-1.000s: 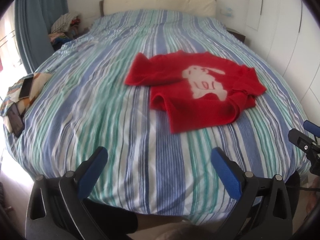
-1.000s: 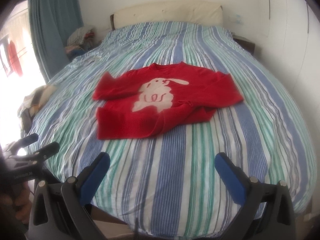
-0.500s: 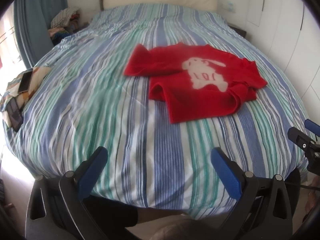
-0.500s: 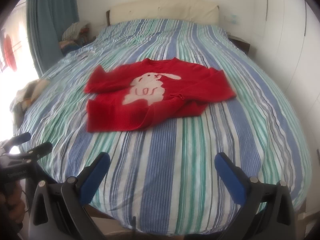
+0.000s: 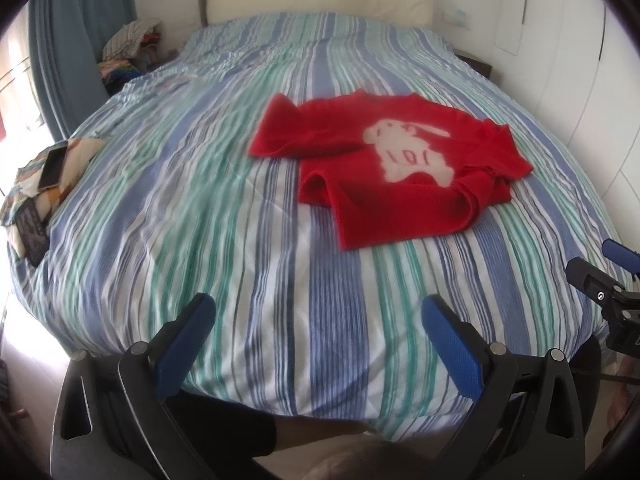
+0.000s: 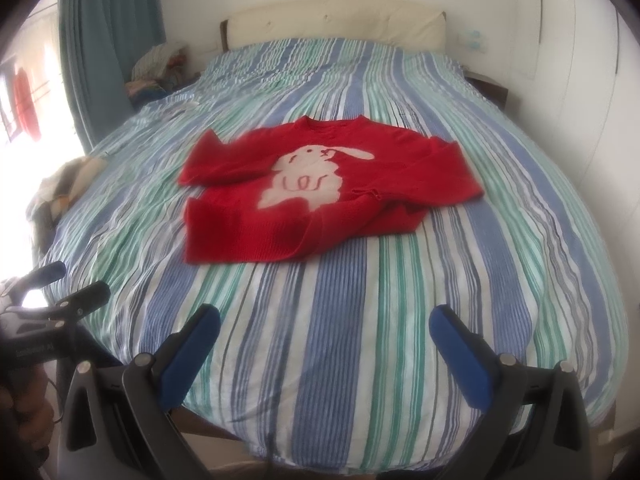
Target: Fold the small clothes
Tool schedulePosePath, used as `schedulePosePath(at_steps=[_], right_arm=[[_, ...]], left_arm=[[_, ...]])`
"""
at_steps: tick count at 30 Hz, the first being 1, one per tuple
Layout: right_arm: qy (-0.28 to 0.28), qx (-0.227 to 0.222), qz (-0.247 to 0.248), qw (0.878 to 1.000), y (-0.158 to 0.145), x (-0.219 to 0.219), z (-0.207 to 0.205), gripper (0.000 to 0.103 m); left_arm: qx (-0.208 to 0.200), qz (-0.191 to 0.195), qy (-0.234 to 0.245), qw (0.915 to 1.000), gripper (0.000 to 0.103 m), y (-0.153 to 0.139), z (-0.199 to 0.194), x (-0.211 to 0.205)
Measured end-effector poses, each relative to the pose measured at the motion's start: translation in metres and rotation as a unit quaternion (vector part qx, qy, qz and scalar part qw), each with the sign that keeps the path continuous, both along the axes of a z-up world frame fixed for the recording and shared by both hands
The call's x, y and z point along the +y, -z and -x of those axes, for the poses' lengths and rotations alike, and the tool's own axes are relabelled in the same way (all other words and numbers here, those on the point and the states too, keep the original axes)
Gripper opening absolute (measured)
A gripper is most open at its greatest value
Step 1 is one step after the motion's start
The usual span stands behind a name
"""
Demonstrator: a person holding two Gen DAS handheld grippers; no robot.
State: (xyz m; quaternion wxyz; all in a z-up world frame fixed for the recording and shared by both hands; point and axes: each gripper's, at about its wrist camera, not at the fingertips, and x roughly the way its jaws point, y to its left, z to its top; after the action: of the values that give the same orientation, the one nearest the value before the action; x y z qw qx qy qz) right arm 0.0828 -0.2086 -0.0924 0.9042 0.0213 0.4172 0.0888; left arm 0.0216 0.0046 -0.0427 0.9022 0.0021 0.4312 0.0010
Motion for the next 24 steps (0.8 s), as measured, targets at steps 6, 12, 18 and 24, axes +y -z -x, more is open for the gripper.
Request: schedulePosePath(at_steps=[6, 12, 18, 24], right_arm=[[0.001, 0.002, -0.001, 1.000, 0.001, -0.001, -0.001, 0.103], [0.002, -0.001, -0.002, 1.000, 0.001, -0.001, -0.001, 0.103], [0.007, -0.012, 0.010, 1.000, 0.000, -0.002, 0.002, 0.103], [0.017, -0.013, 0.016, 1.000, 0.000, -0.007, -0.007, 0.103]], left_arm=[[0.003, -0.002, -0.001, 1.0000, 0.103, 0.002, -0.001, 0.000], [0.001, 0.005, -0.009, 0.9999, 0.103, 0.002, 0.001, 0.006], [0.012, -0.003, -0.017, 0.9998, 0.103, 0.006, -0.008, 0.007], [0.011, -0.005, -0.030, 0.9995, 0.103, 0.004, -0.014, 0.011]])
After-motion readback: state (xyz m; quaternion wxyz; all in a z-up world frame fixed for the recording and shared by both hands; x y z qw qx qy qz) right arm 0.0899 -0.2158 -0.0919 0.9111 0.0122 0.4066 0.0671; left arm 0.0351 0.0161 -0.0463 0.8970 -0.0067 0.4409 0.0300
